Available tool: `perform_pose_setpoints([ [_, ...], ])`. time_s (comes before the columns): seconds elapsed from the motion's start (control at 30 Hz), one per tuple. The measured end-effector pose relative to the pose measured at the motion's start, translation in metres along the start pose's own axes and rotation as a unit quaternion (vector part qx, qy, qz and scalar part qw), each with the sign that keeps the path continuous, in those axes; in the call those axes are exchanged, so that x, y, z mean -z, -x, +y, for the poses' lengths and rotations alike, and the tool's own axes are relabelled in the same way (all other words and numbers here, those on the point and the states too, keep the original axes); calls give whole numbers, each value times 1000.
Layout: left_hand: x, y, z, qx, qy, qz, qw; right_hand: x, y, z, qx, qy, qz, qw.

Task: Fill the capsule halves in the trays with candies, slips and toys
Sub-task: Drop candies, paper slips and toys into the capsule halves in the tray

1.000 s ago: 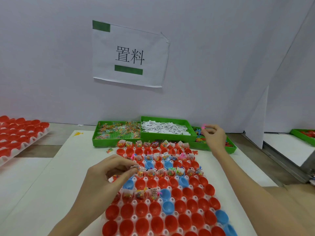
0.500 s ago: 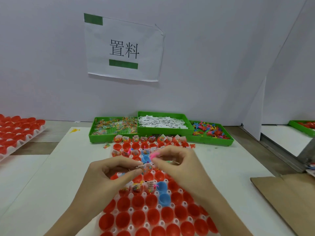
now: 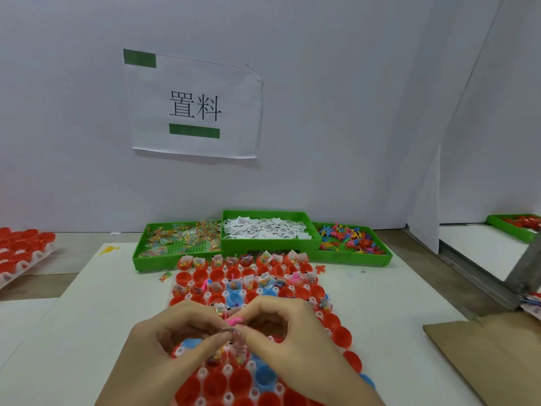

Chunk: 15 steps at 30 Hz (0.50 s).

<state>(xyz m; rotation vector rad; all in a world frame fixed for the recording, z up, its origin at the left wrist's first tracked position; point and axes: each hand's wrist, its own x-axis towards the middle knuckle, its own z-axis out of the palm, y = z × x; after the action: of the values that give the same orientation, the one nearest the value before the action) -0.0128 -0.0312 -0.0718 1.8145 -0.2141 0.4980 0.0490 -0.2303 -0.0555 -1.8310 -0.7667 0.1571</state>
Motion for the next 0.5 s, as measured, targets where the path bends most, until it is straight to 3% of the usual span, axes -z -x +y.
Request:
perform_pose_setpoints([
  [0.2, -13, -5, 11, 16, 31, -3, 999, 27, 4, -4, 18, 10, -32, 999],
  [0.4, -27, -33, 23, -19, -24, -81, 996, 45, 3, 5, 27, 2, -7, 1000],
  [0.5, -28, -54, 23, 4, -34, -134, 990, 53, 1, 11, 8, 22, 16, 1000],
])
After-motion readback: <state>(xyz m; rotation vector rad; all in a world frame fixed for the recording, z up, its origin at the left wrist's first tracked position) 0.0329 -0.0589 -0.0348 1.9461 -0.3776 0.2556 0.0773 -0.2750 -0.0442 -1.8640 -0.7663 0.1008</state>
